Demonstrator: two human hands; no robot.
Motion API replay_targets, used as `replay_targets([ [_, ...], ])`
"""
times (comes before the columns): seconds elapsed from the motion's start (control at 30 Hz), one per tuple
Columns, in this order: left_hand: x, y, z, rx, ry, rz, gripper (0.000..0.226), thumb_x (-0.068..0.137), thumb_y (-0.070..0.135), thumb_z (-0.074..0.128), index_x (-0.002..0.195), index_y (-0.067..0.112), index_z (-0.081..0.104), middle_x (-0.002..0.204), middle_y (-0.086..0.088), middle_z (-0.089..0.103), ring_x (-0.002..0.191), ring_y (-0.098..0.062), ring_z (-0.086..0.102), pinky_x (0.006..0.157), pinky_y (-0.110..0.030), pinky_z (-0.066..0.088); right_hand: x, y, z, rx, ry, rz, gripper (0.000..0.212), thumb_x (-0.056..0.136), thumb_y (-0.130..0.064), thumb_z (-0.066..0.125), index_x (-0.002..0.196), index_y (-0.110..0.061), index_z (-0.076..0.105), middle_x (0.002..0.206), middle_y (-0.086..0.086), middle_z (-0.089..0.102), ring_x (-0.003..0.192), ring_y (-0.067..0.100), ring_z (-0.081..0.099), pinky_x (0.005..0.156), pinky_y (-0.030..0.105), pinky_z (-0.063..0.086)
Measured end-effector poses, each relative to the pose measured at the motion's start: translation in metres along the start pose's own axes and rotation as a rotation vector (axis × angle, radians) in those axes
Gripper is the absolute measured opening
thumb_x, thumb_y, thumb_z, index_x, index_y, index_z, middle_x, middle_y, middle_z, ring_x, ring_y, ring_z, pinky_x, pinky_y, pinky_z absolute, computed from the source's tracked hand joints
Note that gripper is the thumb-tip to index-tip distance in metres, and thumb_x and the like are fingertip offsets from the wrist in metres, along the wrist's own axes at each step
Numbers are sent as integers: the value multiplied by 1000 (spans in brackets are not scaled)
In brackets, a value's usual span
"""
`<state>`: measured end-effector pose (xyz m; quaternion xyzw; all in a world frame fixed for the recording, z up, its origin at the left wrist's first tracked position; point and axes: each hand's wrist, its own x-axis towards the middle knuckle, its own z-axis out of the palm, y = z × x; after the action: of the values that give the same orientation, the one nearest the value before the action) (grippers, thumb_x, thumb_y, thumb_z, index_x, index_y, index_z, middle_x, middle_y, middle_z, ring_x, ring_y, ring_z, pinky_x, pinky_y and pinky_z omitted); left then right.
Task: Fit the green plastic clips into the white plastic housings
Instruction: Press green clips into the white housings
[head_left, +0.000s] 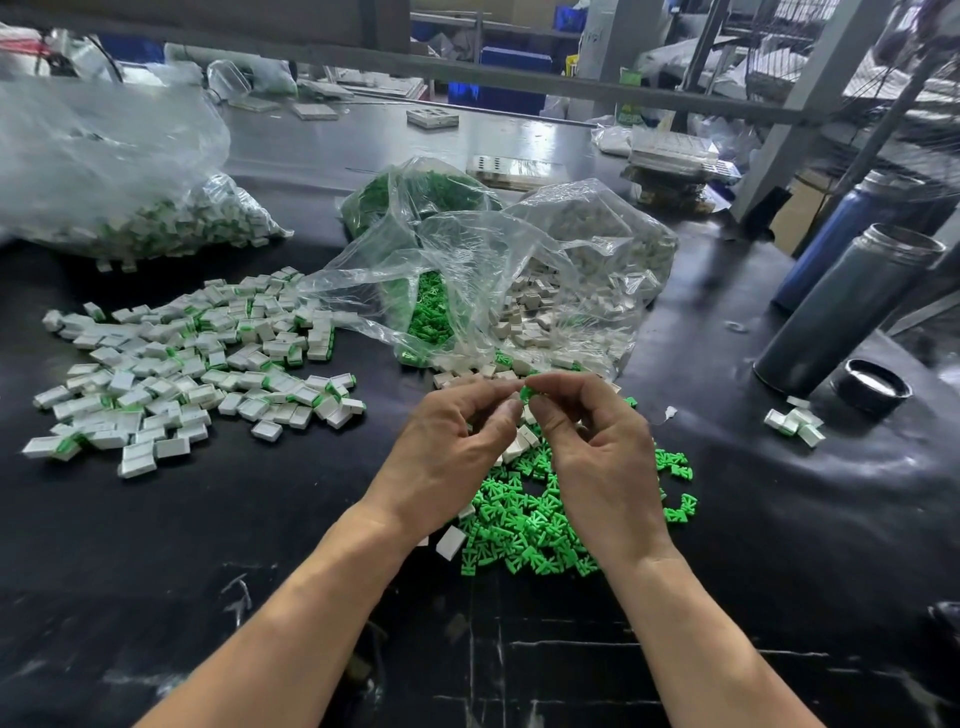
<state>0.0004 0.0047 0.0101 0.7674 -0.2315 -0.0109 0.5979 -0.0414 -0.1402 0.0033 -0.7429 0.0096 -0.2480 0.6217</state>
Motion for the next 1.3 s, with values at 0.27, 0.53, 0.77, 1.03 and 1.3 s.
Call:
replay_targets([
  [0.27, 1, -5, 0, -123, 25, -24, 19, 101, 15, 61, 112, 20, 76, 75, 17, 67, 64, 5, 56, 63, -10, 43, 1, 0, -2, -112, -32, -31, 20, 97, -12, 71, 99, -31, 75, 100, -6, 72, 92, 11, 68, 71, 18, 53],
  [0.53, 2, -7, 1, -224, 83, -69, 9, 95, 6, 69, 102, 10, 73, 85, -9, 75, 69, -17, 61, 60, -33, 51, 1, 0, -3, -68, -28, 42, 13, 95, -18, 74, 104, -28, 74, 90, -11, 74, 82, 5, 70, 63, 29, 59],
  [0.77, 3, -7, -1, -261, 80, -76, 7, 95, 3, 69, 101, 3, 71, 77, 3, 72, 65, -10, 59, 60, -26, 52, 0, -1, -4, 102, -65, 186, 9, 96, -16, 73, 92, -23, 76, 76, -4, 71, 60, 6, 61, 47, 31, 53],
  [1.03, 1, -9, 0, -152, 76, -59, 9, 92, 4, 72, 94, 12, 74, 82, 6, 73, 73, -3, 64, 67, -19, 51, 1, 0, -5, -282, -47, 36, 7, 94, -16, 75, 98, -22, 76, 89, -12, 72, 85, 7, 69, 73, 30, 60],
  [1.3, 1, -8, -2, -26, 78, -49, 13, 88, -1, 74, 90, 12, 76, 81, 5, 74, 73, -5, 65, 67, -19, 51, 0, -2, -4, -401, -65, -6, 11, 93, -12, 75, 93, -23, 75, 87, -17, 69, 84, 4, 66, 72, 23, 58],
])
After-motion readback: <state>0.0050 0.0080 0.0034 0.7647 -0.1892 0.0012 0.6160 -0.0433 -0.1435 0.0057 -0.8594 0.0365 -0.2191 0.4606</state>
